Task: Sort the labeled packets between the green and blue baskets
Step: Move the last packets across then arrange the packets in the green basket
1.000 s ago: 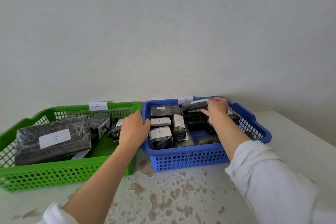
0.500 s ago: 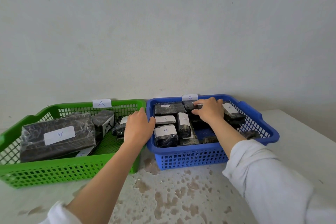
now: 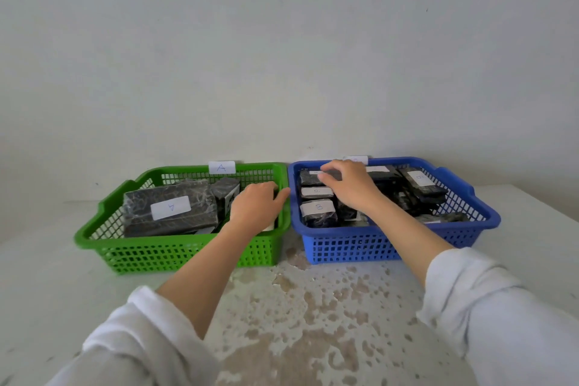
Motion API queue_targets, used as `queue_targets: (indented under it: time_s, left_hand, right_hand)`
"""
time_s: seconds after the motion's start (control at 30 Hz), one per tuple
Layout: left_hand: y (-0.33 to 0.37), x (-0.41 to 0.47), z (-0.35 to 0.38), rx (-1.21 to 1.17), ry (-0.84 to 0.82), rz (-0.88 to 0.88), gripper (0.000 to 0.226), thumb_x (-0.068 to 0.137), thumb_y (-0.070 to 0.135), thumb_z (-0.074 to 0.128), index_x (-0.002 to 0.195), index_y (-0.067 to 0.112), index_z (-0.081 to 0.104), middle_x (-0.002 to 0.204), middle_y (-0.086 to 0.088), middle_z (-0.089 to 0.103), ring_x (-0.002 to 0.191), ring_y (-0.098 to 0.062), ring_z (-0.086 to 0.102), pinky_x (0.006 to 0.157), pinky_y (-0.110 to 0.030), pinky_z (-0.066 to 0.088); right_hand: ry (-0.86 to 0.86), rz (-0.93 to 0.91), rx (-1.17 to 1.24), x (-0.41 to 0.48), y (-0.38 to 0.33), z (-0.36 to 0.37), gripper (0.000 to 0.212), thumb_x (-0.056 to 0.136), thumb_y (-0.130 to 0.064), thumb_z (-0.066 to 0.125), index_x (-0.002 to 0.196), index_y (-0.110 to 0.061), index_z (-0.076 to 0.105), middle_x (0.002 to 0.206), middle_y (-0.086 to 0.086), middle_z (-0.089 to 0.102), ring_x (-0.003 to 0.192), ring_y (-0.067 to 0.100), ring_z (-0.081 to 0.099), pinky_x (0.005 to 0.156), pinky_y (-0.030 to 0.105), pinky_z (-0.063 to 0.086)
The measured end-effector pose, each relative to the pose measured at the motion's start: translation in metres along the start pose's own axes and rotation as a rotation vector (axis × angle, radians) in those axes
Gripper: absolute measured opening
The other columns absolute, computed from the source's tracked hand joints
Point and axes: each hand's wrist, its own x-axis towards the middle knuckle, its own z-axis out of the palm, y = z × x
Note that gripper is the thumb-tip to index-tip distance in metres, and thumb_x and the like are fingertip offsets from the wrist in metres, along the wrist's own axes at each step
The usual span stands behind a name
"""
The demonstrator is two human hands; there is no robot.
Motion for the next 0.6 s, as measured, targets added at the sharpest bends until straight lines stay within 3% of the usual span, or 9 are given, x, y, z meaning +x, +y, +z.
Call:
queue_targets:
  time_s: [0.1, 0.2, 0.3, 0.43, 0.5, 0.6]
  left_hand:
    - [-0.039, -0.018, -0.029, 0.132, 0.021, 0.03, 0.037, 0.092, 0.043, 0.046, 0.098, 0.012, 0.064, 0.094, -0.006, 0.067, 0.088, -0.027, 0.062, 0.069, -0.035, 0.049]
    - [-0.09, -0.024, -0.055, 0.196, 0.049, -0.03, 0.037, 0.088, 0.04, 0.054, 0.116, 0.018, 0.06, 0.114, -0.006, 0.062, 0.109, -0.027, 0.055, 0.087, -0.041, 0.046]
    - [-0.14, -0.019, -0.074, 0.292, 0.007, -0.118, 0.065, 0.084, 0.046, 0.059, 0.139, 0.018, 0.039, 0.139, -0.007, 0.044, 0.131, -0.027, 0.036, 0.102, -0.048, 0.033]
    - [-0.187, -0.005, -0.083, 0.327, -0.228, -0.142, 0.106, 0.073, 0.058, 0.066, 0.15, 0.019, 0.004, 0.153, -0.005, 0.024, 0.141, -0.026, 0.018, 0.108, -0.052, 0.025]
    - [-0.197, 0.004, -0.082, 0.334, -0.278, -0.144, 0.112, 0.067, 0.063, 0.069, 0.15, 0.02, 0.007, 0.151, -0.005, 0.029, 0.139, -0.026, 0.023, 0.108, -0.052, 0.026]
    - [-0.202, 0.013, -0.081, 0.327, -0.264, -0.098, 0.09, 0.059, 0.062, 0.075, 0.131, 0.018, 0.042, 0.123, -0.003, 0.05, 0.114, -0.022, 0.046, 0.096, -0.043, 0.036]
  right_hand:
    - [-0.024, -0.101, 0.051, -0.01, -0.039, 0.018, 0.029, 0.094, -0.031, 0.053, 0.118, -0.016, 0.06, 0.121, 0.005, 0.06, 0.121, 0.024, 0.046, 0.099, 0.041, 0.04]
    - [-0.055, -0.202, 0.054, -0.012, -0.075, 0.04, 0.029, 0.093, -0.032, 0.053, 0.117, -0.018, 0.06, 0.118, 0.003, 0.06, 0.118, 0.021, 0.045, 0.093, 0.032, 0.039]
    - [-0.081, -0.255, 0.054, -0.004, -0.102, 0.063, 0.028, 0.092, -0.031, 0.055, 0.118, -0.019, 0.059, 0.117, 0.0, 0.061, 0.113, 0.017, 0.049, 0.083, 0.028, 0.037]
    - [-0.115, -0.181, 0.021, 0.016, -0.115, 0.083, 0.03, 0.09, -0.023, 0.059, 0.12, -0.017, 0.058, 0.118, 0.002, 0.061, 0.108, 0.018, 0.056, 0.086, 0.031, 0.044]
    - [-0.18, -0.109, -0.056, 0.026, -0.11, 0.09, 0.034, 0.089, -0.018, 0.061, 0.122, -0.017, 0.056, 0.124, 0.004, 0.059, 0.109, 0.02, 0.056, 0.088, 0.031, 0.045]
    - [-0.293, -0.048, -0.203, 0.04, -0.101, 0.102, 0.044, 0.085, -0.015, 0.066, 0.127, -0.017, 0.053, 0.132, 0.007, 0.054, 0.112, 0.023, 0.055, 0.088, 0.033, 0.046]
